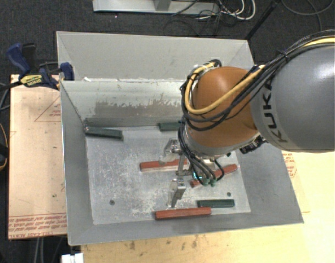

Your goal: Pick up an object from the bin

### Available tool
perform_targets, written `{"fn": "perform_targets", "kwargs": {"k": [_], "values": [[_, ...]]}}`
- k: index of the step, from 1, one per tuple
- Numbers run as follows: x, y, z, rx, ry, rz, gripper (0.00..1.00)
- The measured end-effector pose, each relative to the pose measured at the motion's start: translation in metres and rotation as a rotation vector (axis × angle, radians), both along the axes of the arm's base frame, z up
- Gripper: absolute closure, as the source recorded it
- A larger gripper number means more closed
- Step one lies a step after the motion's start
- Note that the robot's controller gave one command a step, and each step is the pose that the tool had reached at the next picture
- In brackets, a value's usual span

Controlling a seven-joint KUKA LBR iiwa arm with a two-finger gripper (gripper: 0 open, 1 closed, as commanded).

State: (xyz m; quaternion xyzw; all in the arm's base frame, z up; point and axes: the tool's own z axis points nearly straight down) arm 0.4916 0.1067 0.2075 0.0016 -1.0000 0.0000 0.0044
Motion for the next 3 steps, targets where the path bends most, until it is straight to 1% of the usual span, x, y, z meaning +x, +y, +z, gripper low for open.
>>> {"fn": "perform_targets", "kwargs": {"k": [1,2,3], "values": [[0.002,-0.001,0.004,0.001,-0.008,-0.003,0.0],[0.028,-0.01,-0.033,0.003,-0.015,-0.072,0.0],[0.054,-0.018,-0.095,0.001,-0.013,-0.098,0.0]]}}
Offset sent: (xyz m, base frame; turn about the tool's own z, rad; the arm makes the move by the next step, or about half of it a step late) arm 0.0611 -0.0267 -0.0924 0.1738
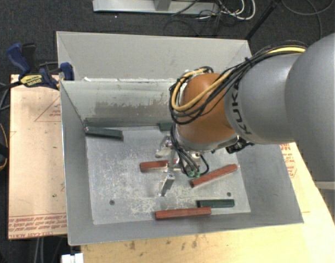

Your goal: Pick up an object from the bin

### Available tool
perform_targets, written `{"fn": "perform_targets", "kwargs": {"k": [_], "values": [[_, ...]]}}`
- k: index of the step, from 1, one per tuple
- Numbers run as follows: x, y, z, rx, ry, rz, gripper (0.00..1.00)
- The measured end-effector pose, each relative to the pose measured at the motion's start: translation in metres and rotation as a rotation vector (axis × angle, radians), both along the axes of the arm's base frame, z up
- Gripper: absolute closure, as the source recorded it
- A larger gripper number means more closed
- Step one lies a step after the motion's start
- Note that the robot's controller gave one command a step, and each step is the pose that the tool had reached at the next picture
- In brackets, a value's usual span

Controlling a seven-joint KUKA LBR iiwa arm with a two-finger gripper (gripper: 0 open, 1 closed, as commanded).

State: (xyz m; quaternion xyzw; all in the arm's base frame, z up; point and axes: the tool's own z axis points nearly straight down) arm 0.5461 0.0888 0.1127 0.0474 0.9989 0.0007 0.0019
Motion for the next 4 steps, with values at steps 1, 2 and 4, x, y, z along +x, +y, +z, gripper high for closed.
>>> {"fn": "perform_targets", "kwargs": {"k": [1,2,4], "values": [[0.024,-0.009,-0.032,0.004,-0.021,-0.005,1.0],[0.024,-0.009,-0.032,0.004,-0.021,-0.005,1.0],[0.03,-0.005,0.134,0.0,0.001,0.08,1.0]]}}
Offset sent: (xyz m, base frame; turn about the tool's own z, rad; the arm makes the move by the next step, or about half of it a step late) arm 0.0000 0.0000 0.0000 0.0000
